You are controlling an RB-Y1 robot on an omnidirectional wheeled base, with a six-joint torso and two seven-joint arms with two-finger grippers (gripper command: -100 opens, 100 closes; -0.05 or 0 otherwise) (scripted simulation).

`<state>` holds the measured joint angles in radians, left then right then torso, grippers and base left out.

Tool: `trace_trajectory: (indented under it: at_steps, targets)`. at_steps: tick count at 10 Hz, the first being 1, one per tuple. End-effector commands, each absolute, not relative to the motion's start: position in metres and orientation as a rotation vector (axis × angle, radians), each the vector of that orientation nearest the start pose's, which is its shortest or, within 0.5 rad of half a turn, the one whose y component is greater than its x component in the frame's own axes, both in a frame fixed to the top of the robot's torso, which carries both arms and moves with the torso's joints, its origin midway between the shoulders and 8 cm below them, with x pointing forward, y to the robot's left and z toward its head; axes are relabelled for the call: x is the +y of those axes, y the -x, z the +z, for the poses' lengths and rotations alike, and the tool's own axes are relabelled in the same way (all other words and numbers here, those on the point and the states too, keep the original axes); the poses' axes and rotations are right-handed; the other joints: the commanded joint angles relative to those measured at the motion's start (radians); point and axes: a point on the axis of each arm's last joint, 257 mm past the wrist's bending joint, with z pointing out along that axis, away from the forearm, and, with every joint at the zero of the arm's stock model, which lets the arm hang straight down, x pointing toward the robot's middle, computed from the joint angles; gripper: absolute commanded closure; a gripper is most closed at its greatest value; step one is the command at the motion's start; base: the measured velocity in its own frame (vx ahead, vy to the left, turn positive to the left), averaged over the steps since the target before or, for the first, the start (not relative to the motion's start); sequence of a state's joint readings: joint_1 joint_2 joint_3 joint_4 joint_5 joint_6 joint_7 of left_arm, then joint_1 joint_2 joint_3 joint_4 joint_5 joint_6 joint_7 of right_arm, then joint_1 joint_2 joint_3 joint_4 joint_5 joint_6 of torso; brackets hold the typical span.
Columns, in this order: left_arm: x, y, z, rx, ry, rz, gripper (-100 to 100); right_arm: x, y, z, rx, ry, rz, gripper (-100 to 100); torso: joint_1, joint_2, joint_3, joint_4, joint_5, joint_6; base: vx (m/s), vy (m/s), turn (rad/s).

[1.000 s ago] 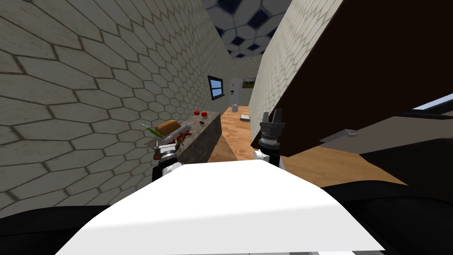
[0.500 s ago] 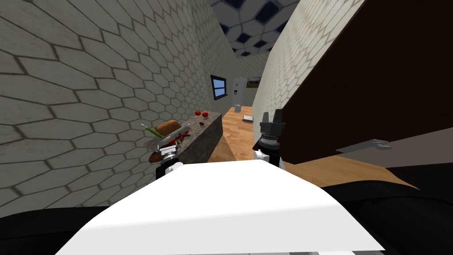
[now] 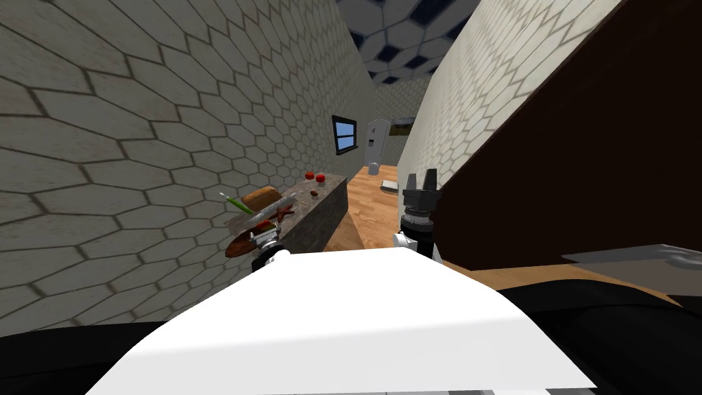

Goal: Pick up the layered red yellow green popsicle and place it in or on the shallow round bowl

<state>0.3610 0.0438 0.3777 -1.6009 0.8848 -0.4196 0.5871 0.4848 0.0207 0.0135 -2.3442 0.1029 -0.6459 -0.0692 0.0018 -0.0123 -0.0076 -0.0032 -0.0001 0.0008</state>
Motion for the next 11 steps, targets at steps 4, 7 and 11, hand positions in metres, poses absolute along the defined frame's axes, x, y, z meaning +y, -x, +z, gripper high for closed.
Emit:
trace_trajectory:
  at_steps: [4,7,11]
  targets:
    - [0.537,-0.317,-0.285,-0.497,1.724,-1.589,0,-0.252,-0.305,0.08,0.491,-0.448,1.368,0,0.004,0.007,0.004,0.002,0.001,0.0,0.03,0.003,0.03]
    - [0.54,-0.316,-0.279,-0.496,1.718,-1.594,100,-0.252,-0.305,0.08,0.491,-0.448,1.368,0,0.005,0.006,0.003,0.001,0.001,0.0,0.038,0.016,0.011]
    - [0.54,-0.316,-0.278,-0.499,1.715,-1.596,100,-0.252,-0.305,0.08,0.491,-0.448,1.368,0,0.004,0.007,0.004,0.001,0.001,0.001,0.0,0.0,0.0]
